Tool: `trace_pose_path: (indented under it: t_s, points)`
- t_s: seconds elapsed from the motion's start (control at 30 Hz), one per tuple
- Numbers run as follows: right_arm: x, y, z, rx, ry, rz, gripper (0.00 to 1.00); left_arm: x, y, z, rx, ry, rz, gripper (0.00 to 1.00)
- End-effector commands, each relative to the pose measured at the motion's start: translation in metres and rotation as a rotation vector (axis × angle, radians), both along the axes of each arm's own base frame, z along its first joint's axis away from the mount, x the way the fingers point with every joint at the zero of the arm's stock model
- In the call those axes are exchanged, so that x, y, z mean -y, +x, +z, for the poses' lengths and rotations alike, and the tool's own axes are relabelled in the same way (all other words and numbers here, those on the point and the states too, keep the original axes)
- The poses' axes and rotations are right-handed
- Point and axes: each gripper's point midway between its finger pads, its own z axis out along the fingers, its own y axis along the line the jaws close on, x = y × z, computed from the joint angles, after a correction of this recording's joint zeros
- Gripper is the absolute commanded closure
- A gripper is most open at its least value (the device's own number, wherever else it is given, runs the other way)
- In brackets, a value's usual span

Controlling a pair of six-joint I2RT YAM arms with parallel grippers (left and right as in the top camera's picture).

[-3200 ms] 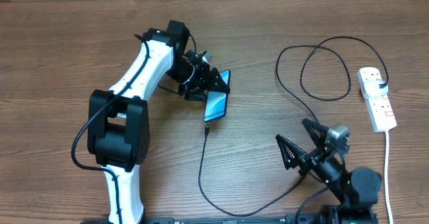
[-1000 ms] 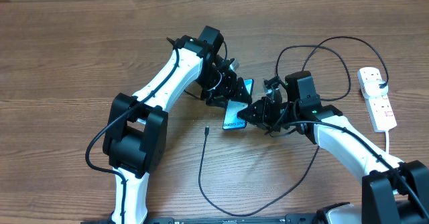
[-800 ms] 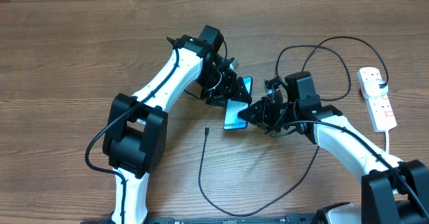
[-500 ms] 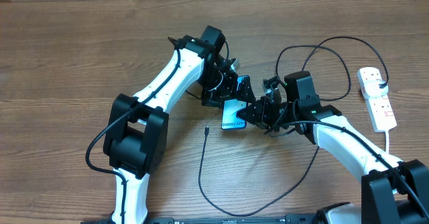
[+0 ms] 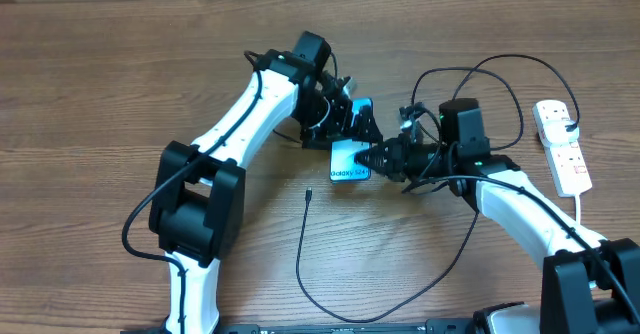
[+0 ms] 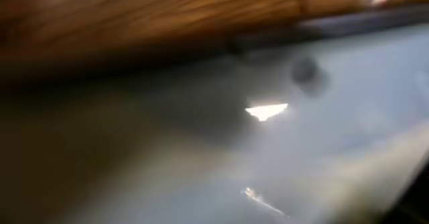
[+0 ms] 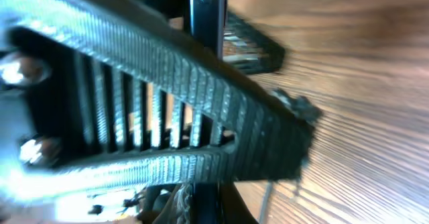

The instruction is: Plug charger to phone and switch on socket

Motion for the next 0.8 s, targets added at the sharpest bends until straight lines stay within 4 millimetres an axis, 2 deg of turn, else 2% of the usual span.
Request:
trace_pose_path:
  t_s: [0.0,0.1,0.2,0.37,0.5,0.63,0.77]
  points:
    - [-0.004,-0.008,0.038,0.088,0.154,0.121,0.96,0.012,0.004,0.046,0.033,-0.244,-0.054,0.01]
    - [-0.002,-0.006,0.045,0.122,0.18,0.132,0.96,0.016,0.007,0.066,0.026,-0.379,-0.062,0.04]
    - [-0.002,-0.003,0.049,0.136,0.189,0.13,0.96,0.02,0.011,0.083,0.044,-0.487,-0.081,0.12]
    - [-0.002,-0.001,0.05,0.142,0.188,0.123,0.96,0.026,0.011,0.105,0.063,-0.618,-0.124,0.2]
    - [-0.001,0.009,0.05,0.114,0.174,0.066,0.96,0.027,0.008,0.111,0.054,-0.655,-0.137,0.23]
    - [-0.001,0.019,0.061,0.123,0.201,0.028,0.96,0.028,0.008,0.113,0.058,-0.667,-0.141,0.31]
    - [0.0,0.031,0.068,0.129,0.207,-0.03,0.96,0.03,0.006,0.13,0.074,-0.767,-0.185,0.4]
